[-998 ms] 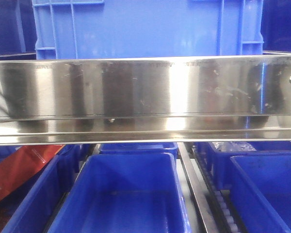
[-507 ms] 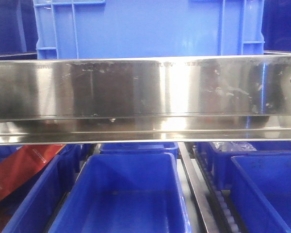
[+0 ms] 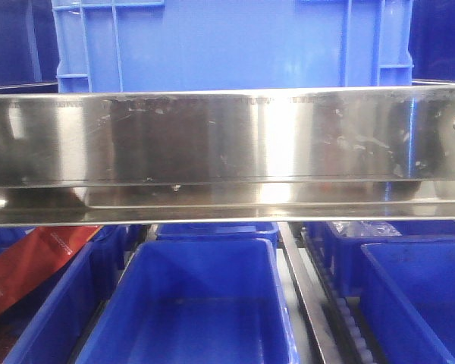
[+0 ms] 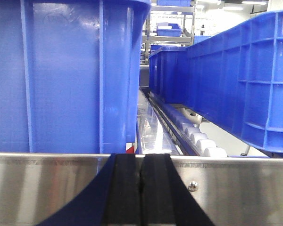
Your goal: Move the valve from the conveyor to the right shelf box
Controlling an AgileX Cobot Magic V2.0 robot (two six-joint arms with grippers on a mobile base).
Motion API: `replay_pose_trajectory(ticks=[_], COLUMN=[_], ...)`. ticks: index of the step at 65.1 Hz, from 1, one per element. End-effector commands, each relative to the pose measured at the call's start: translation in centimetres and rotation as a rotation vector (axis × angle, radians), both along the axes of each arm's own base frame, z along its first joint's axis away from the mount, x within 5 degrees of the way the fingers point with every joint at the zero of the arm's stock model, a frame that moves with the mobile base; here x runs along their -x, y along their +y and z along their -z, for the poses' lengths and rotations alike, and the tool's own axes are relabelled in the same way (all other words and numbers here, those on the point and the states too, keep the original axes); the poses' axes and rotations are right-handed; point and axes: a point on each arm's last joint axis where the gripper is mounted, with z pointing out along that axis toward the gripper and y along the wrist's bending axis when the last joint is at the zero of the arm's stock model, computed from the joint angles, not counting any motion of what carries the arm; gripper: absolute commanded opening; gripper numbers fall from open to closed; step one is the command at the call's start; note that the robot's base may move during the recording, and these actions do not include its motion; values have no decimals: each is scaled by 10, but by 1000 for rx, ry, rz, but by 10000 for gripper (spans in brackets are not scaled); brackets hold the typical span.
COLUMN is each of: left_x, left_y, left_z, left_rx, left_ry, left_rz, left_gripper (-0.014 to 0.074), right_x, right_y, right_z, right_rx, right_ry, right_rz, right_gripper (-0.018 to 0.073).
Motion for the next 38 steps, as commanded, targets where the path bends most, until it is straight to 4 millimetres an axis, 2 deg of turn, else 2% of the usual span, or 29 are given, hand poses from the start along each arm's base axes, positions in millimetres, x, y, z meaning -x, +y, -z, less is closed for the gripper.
replay_pose_trajectory(ticks=[1, 38], left_x=[1, 1], left_y=[0, 0], left_z=[-2, -2], left_rx=[4, 4], left_ry=[-18, -18], left_rz=[-3, -3], left_gripper=[-111, -111], right_x=[0, 0], right_y=[0, 0], right_z=[-1, -1], right_rx=[12, 12], right_ry=[-13, -13], right_rz=[7, 7], right_gripper=[-168, -168])
